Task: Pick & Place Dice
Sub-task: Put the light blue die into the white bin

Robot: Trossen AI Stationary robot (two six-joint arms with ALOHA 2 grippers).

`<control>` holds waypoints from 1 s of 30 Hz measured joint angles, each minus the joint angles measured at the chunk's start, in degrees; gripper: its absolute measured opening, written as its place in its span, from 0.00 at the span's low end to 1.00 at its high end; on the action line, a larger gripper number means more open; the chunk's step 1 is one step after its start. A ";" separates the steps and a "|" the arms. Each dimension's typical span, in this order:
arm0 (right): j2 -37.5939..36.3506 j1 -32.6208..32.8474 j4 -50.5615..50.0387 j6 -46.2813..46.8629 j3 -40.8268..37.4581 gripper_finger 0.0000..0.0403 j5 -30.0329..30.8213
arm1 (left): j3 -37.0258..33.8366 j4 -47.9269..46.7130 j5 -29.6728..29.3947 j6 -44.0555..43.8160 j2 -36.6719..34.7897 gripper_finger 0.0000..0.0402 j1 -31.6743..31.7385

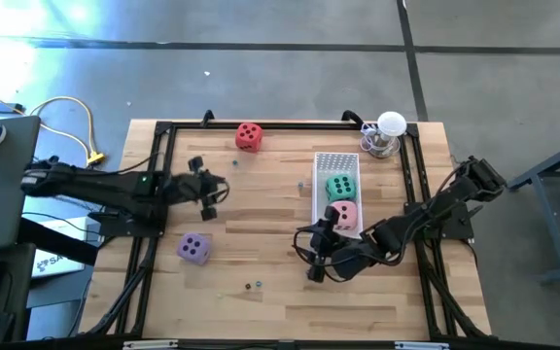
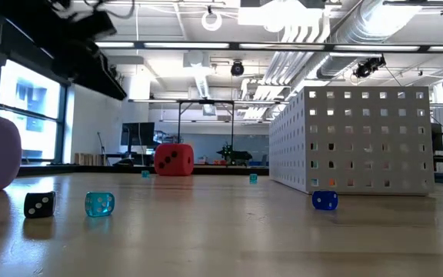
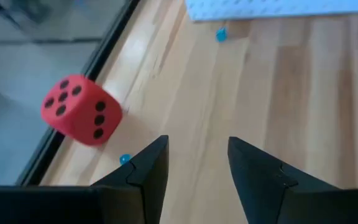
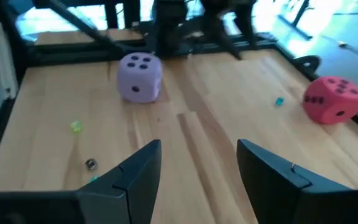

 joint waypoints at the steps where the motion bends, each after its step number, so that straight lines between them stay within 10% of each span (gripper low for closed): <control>1: 0.00 0.00 0.01 0.02 0.00 0.50 -0.10 | 0.00 0.63 1.86 0.54 0.54 0.39 2.48; 13: 0.99 0.03 0.54 2.82 0.00 0.50 0.03 | 0.00 10.65 15.17 -5.73 13.32 0.39 22.97; 30: 3.72 0.00 3.23 1.68 0.00 0.50 -3.03 | 0.00 24.26 15.66 -21.59 31.61 0.39 29.09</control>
